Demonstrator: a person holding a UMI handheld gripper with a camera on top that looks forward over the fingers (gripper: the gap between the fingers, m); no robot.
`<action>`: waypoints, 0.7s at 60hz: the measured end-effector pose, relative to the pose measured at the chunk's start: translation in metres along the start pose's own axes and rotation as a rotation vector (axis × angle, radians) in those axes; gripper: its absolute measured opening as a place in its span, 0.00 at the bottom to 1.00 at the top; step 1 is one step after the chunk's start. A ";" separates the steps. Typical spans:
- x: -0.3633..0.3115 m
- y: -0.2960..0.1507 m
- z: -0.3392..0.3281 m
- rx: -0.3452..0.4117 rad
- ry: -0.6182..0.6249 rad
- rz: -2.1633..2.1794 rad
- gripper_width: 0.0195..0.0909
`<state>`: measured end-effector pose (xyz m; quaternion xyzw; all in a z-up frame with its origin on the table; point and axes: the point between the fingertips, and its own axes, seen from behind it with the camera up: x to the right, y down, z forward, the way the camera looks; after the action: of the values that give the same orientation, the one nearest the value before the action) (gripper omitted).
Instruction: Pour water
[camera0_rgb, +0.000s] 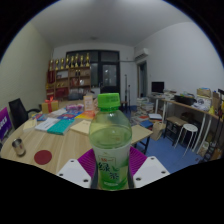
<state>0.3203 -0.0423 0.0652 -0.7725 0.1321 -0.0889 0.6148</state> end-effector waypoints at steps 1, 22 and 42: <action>-0.003 -0.001 -0.001 -0.012 -0.006 -0.011 0.31; -0.174 -0.131 -0.026 0.149 -0.046 -0.997 0.20; -0.299 -0.085 -0.012 0.332 0.015 -2.210 0.20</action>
<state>0.0411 0.0584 0.1584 -0.3730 -0.6370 -0.6078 0.2927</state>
